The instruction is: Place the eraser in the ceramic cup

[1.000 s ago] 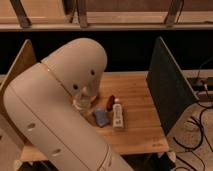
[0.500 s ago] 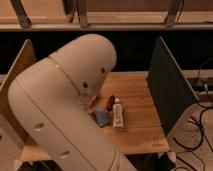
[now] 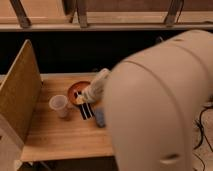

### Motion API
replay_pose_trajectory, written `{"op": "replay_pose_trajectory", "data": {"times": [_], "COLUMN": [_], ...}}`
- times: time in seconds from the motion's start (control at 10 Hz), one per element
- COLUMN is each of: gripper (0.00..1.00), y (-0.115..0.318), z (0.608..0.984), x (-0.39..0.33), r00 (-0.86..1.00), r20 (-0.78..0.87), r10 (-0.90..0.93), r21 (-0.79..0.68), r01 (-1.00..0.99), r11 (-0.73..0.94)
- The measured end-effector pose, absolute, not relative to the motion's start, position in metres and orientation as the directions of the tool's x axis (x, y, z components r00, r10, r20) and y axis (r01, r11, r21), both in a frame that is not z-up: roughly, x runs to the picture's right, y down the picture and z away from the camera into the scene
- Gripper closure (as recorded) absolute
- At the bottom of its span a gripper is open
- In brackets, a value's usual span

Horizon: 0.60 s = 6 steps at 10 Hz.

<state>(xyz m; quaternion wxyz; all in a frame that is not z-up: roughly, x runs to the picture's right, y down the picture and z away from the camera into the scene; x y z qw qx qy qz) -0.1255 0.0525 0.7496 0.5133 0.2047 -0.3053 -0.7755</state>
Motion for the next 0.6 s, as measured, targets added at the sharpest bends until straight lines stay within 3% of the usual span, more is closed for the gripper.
{"op": "replay_pose_trajectory", "data": {"times": [0.3, 0.6], "gripper": [0.84, 0.84], "y": [0.032, 0.021], "z": [0.694, 0.663], "x": [-0.118, -0.110], "r00": [-0.295, -0.263], "r20": [-0.157, -0.273], "r10": [-0.942, -0.925], "r21": [0.763, 0.777], "r01": [0.569, 0.507], "r11": [-0.306, -0.374]}}
